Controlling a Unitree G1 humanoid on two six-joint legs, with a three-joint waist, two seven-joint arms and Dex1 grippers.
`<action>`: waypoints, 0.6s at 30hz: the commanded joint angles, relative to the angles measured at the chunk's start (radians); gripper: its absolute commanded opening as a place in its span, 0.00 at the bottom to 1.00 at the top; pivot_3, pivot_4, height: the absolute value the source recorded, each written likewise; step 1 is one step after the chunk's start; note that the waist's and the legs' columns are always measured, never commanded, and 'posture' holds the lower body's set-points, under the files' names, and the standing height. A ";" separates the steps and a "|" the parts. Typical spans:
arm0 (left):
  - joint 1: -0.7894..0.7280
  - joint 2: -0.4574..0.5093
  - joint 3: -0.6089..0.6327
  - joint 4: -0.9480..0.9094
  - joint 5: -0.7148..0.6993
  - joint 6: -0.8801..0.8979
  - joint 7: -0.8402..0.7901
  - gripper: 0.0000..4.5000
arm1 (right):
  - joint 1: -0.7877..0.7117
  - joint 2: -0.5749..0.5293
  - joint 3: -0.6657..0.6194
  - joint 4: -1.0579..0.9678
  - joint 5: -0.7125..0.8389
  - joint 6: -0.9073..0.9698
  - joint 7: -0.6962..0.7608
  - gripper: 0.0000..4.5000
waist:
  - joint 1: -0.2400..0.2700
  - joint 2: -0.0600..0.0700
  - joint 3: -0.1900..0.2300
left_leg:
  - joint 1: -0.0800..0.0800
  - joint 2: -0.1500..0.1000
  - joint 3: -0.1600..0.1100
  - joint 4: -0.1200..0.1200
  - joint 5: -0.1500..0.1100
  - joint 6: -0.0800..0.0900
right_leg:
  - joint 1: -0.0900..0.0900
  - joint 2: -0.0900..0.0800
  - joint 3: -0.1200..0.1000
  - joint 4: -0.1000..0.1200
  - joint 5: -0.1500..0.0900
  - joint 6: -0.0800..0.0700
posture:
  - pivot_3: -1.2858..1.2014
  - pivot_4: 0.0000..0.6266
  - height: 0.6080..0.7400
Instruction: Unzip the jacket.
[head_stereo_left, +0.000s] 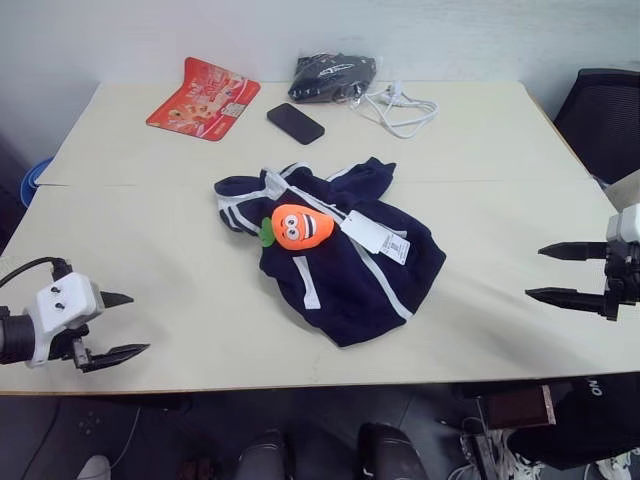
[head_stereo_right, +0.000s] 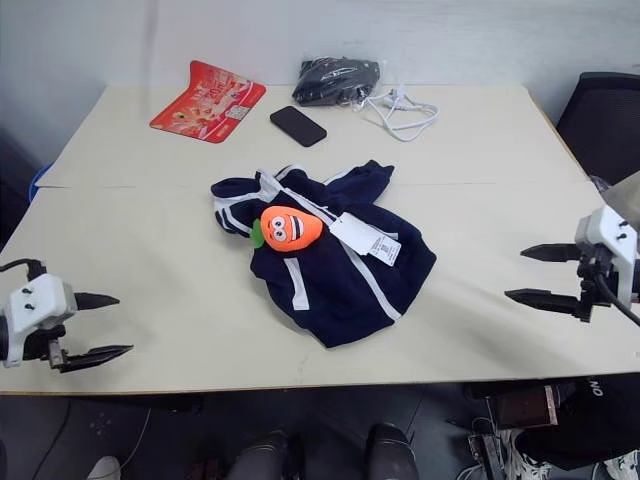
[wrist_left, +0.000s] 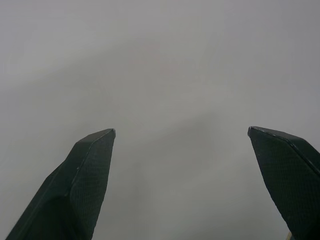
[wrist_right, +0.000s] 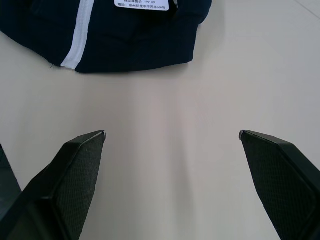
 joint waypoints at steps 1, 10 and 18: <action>-0.014 0.012 0.012 0.011 0.015 -0.017 0.006 1.00 | 0.010 -0.009 -0.017 -0.052 0.017 0.025 -0.002 1.00 | 0.000 0.000 0.000 | 0.000 0.000 0.000 0.000 0.000 0.000 | 0.000 0.000 0.000 0.000 0.000 0.000 | 0.52 0.24 1.00; -0.082 0.009 -0.021 0.033 0.014 -0.008 0.009 1.00 | 0.013 -0.004 -0.035 -0.072 0.016 0.048 -0.050 1.00 | 0.001 0.000 0.000 | 0.000 0.000 0.000 0.000 0.000 0.000 | 0.000 0.000 0.000 0.000 0.000 0.000 | 0.52 0.24 1.00; -0.101 0.010 -0.029 0.027 -0.008 0.038 -0.004 1.00 | 0.043 0.002 -0.048 -0.089 0.011 0.043 -0.091 1.00 | 0.001 0.000 0.000 | 0.000 -0.001 0.000 0.000 0.000 0.000 | 0.000 0.000 0.000 0.000 0.000 0.000 | 0.52 0.24 1.00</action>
